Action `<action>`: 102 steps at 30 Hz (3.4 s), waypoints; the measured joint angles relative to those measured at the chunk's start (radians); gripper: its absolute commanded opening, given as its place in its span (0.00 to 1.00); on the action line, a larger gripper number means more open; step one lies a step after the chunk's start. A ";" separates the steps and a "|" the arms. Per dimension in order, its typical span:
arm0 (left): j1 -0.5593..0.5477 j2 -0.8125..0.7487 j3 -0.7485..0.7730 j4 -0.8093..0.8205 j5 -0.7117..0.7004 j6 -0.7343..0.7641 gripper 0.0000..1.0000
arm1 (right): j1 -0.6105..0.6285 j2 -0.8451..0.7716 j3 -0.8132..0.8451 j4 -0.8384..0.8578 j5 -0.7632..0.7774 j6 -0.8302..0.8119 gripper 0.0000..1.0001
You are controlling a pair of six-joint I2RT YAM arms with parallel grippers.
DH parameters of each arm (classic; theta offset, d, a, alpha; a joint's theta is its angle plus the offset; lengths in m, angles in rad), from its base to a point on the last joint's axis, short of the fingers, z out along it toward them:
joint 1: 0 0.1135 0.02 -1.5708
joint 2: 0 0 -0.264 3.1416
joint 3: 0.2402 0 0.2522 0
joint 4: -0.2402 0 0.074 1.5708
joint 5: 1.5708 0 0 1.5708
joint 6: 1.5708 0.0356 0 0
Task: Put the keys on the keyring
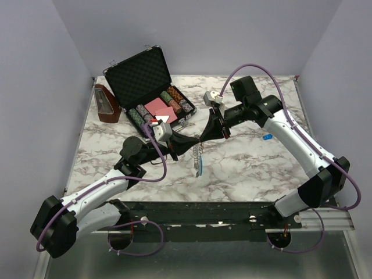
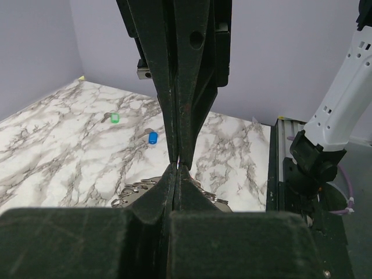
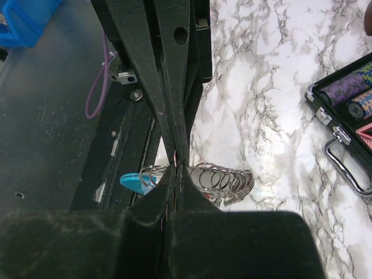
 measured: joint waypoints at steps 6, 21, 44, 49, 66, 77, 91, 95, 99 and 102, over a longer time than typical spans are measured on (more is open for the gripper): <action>0.000 0.000 0.000 0.000 0.000 0.000 0.00 | 0.001 0.000 0.002 -0.005 0.002 -0.016 0.01; 0.001 -0.008 0.014 -0.073 0.000 0.063 0.66 | 0.010 0.000 0.078 -0.188 0.210 -0.206 0.00; 0.012 0.045 0.048 -0.146 0.033 0.151 0.69 | 0.087 0.138 0.362 -0.445 0.729 -0.383 0.00; 0.040 0.124 0.104 -0.154 0.039 0.143 0.62 | 0.141 0.137 0.355 -0.448 0.822 -0.380 0.00; 0.047 0.263 0.068 0.094 0.042 0.023 0.52 | 0.269 0.119 0.301 -0.449 1.145 -0.407 0.00; 0.047 0.460 0.050 0.409 0.043 -0.122 0.48 | 0.354 0.118 0.282 -0.449 1.295 -0.430 0.00; 0.019 0.530 0.049 0.552 0.040 -0.148 0.47 | 0.373 0.109 0.296 -0.449 1.316 -0.441 0.00; 0.004 0.558 0.049 0.554 0.024 -0.128 0.41 | 0.372 0.108 0.299 -0.449 1.312 -0.440 0.00; -0.010 0.560 0.049 0.558 -0.010 -0.103 0.41 | 0.373 0.106 0.299 -0.450 1.300 -0.440 0.00; -0.024 0.559 0.049 0.558 -0.046 -0.072 0.41 | 0.373 0.105 0.300 -0.452 1.287 -0.441 0.00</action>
